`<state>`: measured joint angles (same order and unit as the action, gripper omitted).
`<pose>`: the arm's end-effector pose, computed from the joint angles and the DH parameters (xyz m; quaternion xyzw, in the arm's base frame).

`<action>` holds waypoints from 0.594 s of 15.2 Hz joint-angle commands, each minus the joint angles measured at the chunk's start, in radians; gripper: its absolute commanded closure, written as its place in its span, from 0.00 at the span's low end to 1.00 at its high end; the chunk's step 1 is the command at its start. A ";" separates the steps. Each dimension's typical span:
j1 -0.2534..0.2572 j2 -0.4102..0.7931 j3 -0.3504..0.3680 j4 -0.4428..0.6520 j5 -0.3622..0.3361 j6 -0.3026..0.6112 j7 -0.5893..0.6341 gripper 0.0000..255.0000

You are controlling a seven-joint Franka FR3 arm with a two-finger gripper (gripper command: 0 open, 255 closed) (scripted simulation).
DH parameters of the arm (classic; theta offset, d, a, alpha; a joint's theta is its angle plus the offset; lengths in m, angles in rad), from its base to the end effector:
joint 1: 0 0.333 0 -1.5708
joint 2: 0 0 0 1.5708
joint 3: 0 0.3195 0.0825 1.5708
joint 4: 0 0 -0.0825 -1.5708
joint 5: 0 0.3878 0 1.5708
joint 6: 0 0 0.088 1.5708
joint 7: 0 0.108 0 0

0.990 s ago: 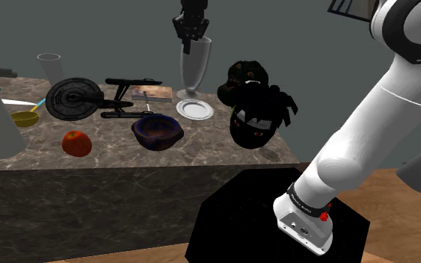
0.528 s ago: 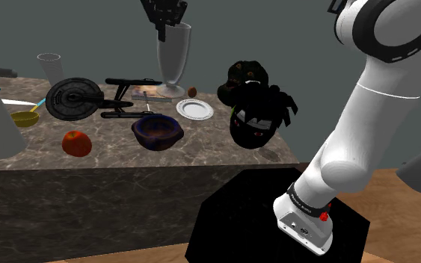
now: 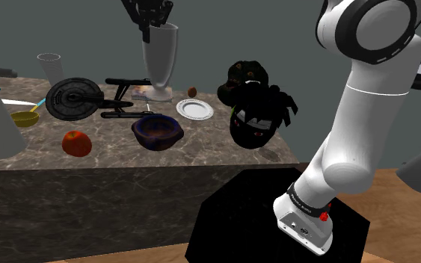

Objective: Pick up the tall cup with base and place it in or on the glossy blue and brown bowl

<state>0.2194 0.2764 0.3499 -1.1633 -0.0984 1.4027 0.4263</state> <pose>0.5475 0.2921 0.6472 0.9982 0.0581 -0.0087 0.0067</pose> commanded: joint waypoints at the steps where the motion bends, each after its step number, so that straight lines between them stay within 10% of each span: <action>1: -0.005 -0.014 0.000 -0.046 0.005 0.034 0.000 1.00; 9: -0.023 -0.061 -0.004 -0.220 0.022 0.164 -0.006 1.00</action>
<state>0.1982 0.2213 0.3465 -1.3628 -0.0783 1.5496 0.4208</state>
